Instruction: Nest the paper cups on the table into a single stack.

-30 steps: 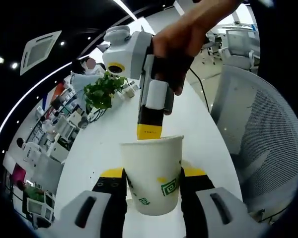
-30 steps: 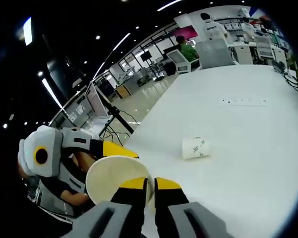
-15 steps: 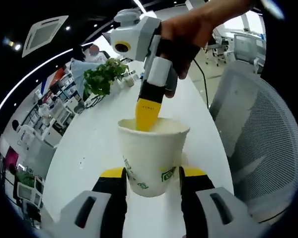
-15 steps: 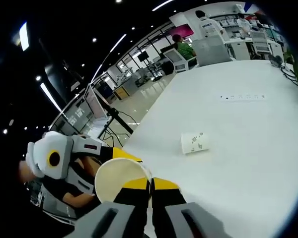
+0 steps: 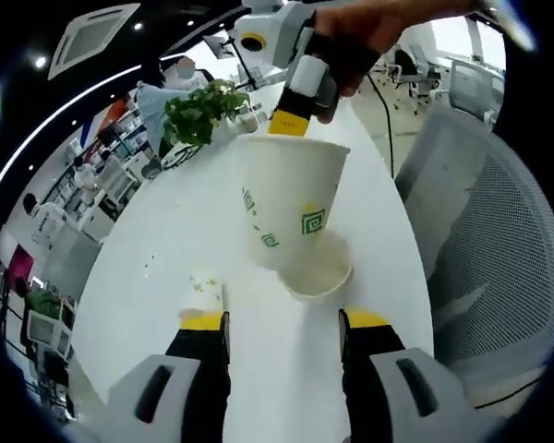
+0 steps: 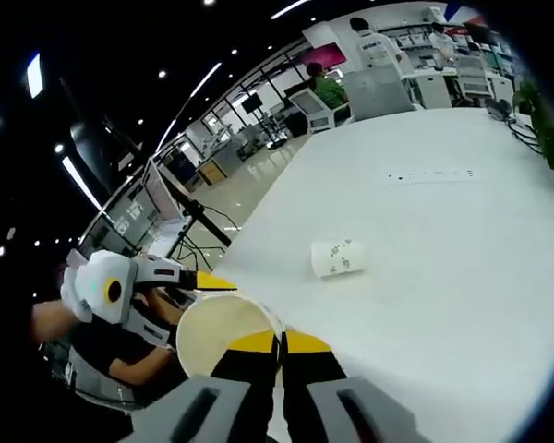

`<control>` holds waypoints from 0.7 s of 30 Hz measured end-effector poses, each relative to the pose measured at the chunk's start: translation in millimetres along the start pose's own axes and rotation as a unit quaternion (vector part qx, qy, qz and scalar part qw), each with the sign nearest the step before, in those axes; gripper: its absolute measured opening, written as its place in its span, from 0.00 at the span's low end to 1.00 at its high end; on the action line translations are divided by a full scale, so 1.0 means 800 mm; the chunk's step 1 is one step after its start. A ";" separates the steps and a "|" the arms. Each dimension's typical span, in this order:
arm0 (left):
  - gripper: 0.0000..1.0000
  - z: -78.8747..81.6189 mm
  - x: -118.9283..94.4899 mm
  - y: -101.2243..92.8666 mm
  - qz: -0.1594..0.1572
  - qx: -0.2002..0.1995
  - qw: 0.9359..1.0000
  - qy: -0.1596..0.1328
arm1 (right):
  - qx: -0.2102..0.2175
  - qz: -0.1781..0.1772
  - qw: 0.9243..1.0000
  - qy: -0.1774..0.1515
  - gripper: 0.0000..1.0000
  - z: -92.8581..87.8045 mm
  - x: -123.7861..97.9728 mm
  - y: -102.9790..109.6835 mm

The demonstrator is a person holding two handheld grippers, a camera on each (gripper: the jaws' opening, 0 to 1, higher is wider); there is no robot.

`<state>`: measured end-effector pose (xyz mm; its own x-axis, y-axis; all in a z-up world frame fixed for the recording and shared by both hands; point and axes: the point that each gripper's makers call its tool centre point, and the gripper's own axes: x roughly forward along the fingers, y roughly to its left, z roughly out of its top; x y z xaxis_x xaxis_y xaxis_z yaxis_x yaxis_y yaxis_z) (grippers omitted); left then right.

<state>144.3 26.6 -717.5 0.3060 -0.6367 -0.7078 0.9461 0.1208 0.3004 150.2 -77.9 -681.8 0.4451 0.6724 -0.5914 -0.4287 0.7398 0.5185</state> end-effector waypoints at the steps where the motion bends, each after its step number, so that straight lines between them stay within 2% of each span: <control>1: 0.46 -0.002 0.000 0.000 0.000 -0.001 1.000 0.002 | 0.000 -0.002 1.000 0.005 0.00 -0.003 0.000 -0.002; 5: 0.46 -0.014 0.000 -0.003 -0.001 -0.009 1.000 0.011 | -0.003 -0.005 1.000 0.014 0.00 -0.012 0.001 0.002; 9: 0.46 -0.015 -0.002 -0.007 -0.002 -0.014 1.000 0.011 | -0.012 -0.016 0.999 0.025 0.00 -0.018 0.010 -0.006; 17: 0.46 -0.021 -0.005 -0.008 -0.002 -0.017 1.000 0.012 | -0.016 -0.010 0.999 0.034 0.00 -0.022 0.015 0.007; 21: 0.46 -0.025 -0.006 -0.007 0.000 -0.021 1.000 0.014 | -0.016 -0.012 0.999 0.039 0.00 -0.024 0.020 -0.002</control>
<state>139.4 44.0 -728.6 0.3090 -0.6146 -0.7258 0.9494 0.1537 0.2740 143.0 -69.0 -703.8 0.3936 0.6492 -0.6509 -0.4433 0.7543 0.4843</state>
